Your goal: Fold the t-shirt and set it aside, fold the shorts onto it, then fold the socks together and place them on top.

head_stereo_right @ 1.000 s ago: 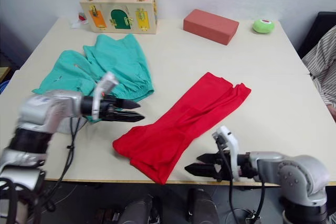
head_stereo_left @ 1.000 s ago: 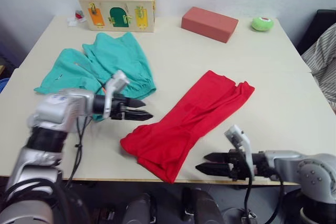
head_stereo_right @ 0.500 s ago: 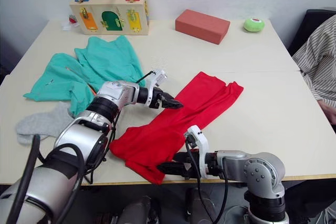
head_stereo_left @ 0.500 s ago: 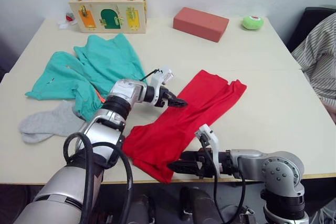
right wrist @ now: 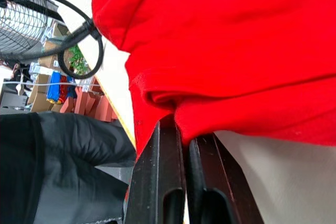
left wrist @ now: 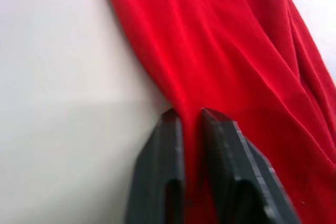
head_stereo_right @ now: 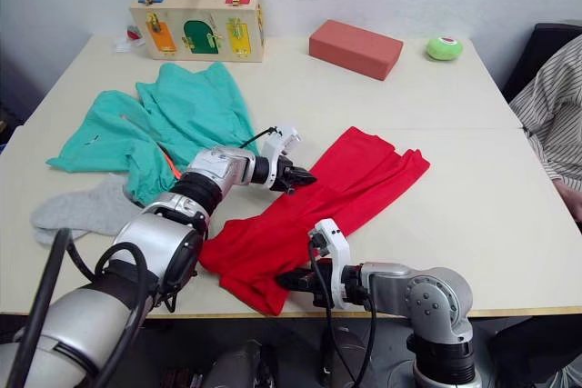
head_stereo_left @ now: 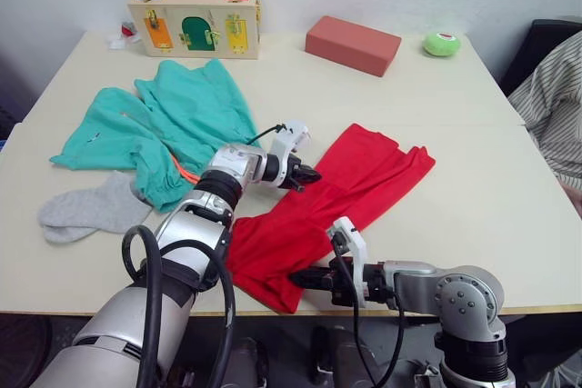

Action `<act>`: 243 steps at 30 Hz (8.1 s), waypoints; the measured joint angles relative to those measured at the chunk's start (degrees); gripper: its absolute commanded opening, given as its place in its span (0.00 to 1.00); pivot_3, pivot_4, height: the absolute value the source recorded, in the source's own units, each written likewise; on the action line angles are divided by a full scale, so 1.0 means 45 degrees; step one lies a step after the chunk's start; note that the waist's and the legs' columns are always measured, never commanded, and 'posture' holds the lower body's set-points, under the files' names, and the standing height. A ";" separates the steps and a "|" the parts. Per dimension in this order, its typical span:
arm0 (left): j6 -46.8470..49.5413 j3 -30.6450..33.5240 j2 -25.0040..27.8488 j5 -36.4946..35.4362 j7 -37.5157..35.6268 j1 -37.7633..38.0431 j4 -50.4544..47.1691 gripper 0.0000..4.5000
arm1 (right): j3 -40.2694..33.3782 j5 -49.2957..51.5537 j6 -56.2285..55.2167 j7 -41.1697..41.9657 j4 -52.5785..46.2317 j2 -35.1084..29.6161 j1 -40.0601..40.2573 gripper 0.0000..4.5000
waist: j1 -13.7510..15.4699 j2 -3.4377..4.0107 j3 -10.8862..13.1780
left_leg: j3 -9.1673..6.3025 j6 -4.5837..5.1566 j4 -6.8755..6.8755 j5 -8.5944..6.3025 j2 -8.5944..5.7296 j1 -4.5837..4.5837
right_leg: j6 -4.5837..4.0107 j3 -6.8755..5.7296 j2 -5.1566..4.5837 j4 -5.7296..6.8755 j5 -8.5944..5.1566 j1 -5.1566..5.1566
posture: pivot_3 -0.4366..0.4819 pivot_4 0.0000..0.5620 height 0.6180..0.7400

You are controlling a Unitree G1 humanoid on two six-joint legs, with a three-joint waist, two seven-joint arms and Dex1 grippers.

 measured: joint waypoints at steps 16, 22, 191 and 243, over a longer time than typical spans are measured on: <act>0.1642 0.2411 0.0702 -0.1309 0.2893 0.4240 -0.6703 0.01 | -0.2055 0.1033 0.0084 0.1618 0.0604 -0.3977 0.0179 0.00 | -0.0039 0.0001 -0.0004 | -0.0012 -0.0016 -0.0038 0.0011 0.0003 0.0007 | -0.0002 -0.0013 -0.0004 0.0000 -0.0001 -0.0006 | 0.48 0.27 1.00; 0.3632 0.2366 0.0912 -0.1833 0.3707 0.6745 -1.1333 0.01 | -0.1591 0.0696 -0.0638 0.2763 0.1762 -0.5842 -0.0315 0.00 | 0.0009 0.0005 0.0001 | -0.0002 -0.0005 -0.0025 0.0006 -0.0008 0.0001 | -0.0001 -0.0001 -0.0013 -0.0009 0.0000 -0.0002 | 0.48 0.27 1.00; -0.5907 -0.1380 0.4752 0.0839 -0.1255 0.8784 -1.2074 0.40 | 0.3828 -1.2076 -2.2040 0.5166 0.6911 -0.4807 -0.0874 0.04 | 0.0285 0.0144 0.0175 | -0.0108 0.0058 0.0207 -0.0022 -0.0007 -0.0102 | 0.0053 -0.0109 -0.0024 0.0030 0.0010 0.0036 | 0.48 0.27 1.00; -0.0489 -0.1836 0.5643 -0.4230 -0.3496 0.8618 -1.6239 0.01 | 0.3898 -0.8418 -1.8091 0.6938 0.7220 -0.4086 -0.2502 0.00 | 0.0198 0.0153 0.0181 | -0.0087 0.0040 0.0174 -0.0091 0.0015 -0.0026 | 0.0023 -0.0111 0.0025 0.0009 -0.0010 0.0121 | 0.48 0.27 1.00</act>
